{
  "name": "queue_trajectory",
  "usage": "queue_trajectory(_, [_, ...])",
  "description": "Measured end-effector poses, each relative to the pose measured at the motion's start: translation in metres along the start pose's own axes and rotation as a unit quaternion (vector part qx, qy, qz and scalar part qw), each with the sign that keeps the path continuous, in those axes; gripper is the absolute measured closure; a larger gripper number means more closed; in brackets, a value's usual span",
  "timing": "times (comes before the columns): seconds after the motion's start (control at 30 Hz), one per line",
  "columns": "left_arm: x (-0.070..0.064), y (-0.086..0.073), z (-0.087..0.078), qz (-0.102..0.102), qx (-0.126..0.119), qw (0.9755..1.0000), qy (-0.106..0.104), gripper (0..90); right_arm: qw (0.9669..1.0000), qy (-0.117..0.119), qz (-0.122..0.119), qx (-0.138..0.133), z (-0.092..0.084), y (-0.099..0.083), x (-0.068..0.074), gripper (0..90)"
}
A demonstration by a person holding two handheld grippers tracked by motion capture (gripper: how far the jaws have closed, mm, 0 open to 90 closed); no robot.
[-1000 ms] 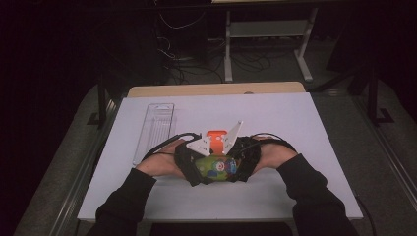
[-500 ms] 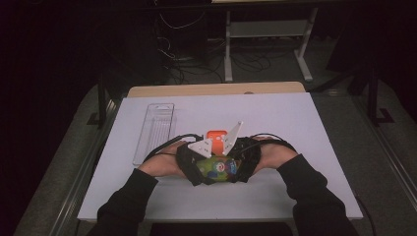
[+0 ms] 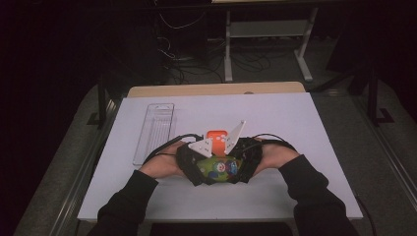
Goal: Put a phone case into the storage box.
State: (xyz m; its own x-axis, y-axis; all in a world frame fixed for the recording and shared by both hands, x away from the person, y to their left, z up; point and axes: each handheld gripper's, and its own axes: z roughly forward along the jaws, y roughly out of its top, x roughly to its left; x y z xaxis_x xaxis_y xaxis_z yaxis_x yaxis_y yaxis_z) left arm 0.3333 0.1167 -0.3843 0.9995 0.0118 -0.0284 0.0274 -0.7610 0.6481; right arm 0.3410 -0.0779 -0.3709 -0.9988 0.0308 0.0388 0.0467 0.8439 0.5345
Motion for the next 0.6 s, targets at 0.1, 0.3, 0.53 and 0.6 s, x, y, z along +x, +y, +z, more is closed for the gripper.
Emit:
queue_trajectory(0.1, [0.001,0.000,0.000,-0.003,0.001,1.0000,0.006,15.6,0.9998,-0.007,0.014,-0.011,-0.004,-0.002,-0.003,0.9])
queue_trajectory(0.3, [0.002,-0.001,-0.001,-0.028,0.000,0.9989,0.038,15.6,0.9970,-0.034,0.050,-0.048,-0.015,-0.012,-0.010,0.0])
queue_trajectory(0.53, [0.007,-0.003,0.000,-0.076,0.009,0.9936,0.084,15.5,0.9849,-0.092,0.121,-0.082,-0.030,-0.034,-0.014,0.0])
queue_trajectory(0.6, [0.007,-0.003,0.002,-0.094,0.009,0.9908,0.097,15.5,0.9803,-0.100,0.142,-0.095,-0.031,-0.041,-0.013,0.0])
